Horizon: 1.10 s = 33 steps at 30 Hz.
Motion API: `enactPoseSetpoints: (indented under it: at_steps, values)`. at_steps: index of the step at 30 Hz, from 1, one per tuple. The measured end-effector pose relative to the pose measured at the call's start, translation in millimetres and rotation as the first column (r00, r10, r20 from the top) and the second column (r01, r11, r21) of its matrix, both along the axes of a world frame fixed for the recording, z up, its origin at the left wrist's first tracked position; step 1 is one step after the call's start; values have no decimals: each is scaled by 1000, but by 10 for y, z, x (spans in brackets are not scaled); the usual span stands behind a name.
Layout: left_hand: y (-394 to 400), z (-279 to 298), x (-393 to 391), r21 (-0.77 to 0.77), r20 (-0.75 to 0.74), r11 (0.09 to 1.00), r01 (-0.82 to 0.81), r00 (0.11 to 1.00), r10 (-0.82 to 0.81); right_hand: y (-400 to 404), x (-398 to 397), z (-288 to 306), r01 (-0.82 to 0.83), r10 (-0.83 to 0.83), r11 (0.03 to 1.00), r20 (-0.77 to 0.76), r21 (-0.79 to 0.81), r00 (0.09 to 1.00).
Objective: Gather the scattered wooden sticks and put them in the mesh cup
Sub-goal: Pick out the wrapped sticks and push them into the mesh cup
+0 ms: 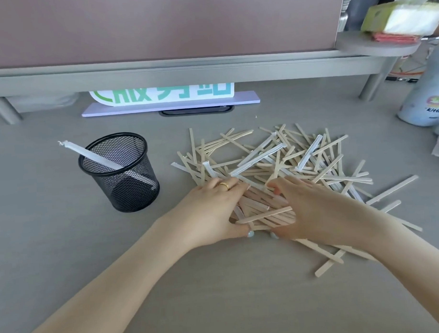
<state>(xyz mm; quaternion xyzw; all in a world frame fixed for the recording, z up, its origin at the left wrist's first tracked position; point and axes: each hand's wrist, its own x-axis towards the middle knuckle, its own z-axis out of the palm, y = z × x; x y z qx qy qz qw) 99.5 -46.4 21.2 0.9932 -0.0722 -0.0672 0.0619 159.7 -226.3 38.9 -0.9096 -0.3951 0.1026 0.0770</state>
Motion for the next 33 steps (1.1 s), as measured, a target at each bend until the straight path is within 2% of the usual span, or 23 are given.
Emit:
enactPoseSetpoints:
  at_steps: [5,8,14,19,21,25,27,33]
  values:
    - [-13,106,75,6,-97,1000,-4,995,4,5,-15,18,2,-2,1000,-6,-11,1000]
    - [-72,131,127,41,-104,999,3,995,1,18,-16,11,-6,6,1000,10,-2,1000]
    - [-207,77,120,136,84,989,51,994,-62,96,-53,-43,20,-19,1000,84,-17,996]
    - [-195,37,116,150,148,987,53,986,-75,122,-55,-67,20,-19,1000,79,-5,997]
    - [-137,48,125,150,124,988,45,990,-64,96,-40,-41,20,-19,1000,59,-11,998]
    - [10,122,131,132,-53,991,17,999,-10,44,-11,-3,26,-23,998,42,-60,999]
    - [34,134,132,100,-91,995,5,996,4,49,-12,-3,47,-44,996,48,-70,998]
    - [-27,77,137,145,8,989,18,1000,-19,78,-7,9,56,-54,996,30,-63,998]
